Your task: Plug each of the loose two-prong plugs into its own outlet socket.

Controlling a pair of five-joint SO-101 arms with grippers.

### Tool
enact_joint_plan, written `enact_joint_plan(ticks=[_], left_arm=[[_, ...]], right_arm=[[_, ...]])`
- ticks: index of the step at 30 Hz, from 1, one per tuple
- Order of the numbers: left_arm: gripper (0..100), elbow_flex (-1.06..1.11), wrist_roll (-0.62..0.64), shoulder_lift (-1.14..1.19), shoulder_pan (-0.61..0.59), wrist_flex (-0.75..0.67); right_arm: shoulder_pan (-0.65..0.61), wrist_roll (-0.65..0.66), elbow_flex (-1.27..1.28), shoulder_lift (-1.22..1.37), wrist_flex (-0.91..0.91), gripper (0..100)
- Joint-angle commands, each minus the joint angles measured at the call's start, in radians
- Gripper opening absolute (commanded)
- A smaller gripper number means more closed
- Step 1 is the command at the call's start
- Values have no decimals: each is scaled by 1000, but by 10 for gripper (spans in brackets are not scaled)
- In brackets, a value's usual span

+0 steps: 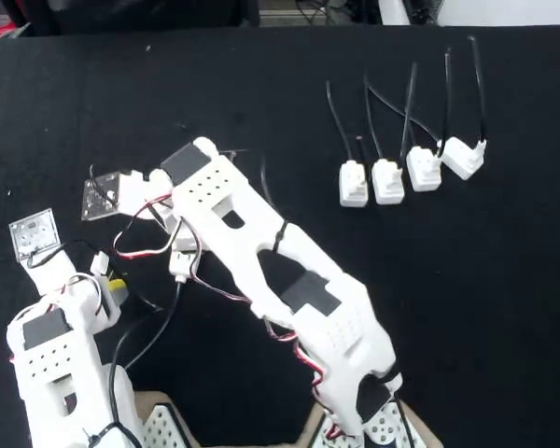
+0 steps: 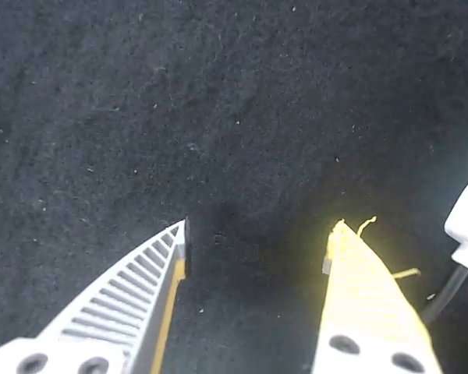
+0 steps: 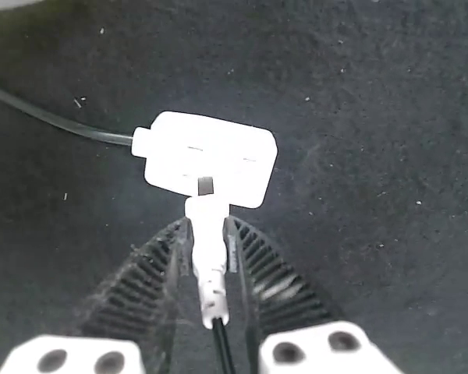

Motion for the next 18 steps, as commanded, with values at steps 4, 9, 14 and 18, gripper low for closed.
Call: enact_joint_plan(ticks=[4, 9, 14, 18], left_arm=[[288, -15, -5, -11, -16, 0], [288, -15, -5, -11, -15, 0], [288, -15, -3, -11, -12, -3], [288, -59, -2, -11, 30, 0]], right_arm=[[11, 37, -93, 22, 0, 10], [29, 26, -194, 101, 8, 10], [51, -126, -318, 114, 101, 10], [51, -212, -444, 64, 239, 11]])
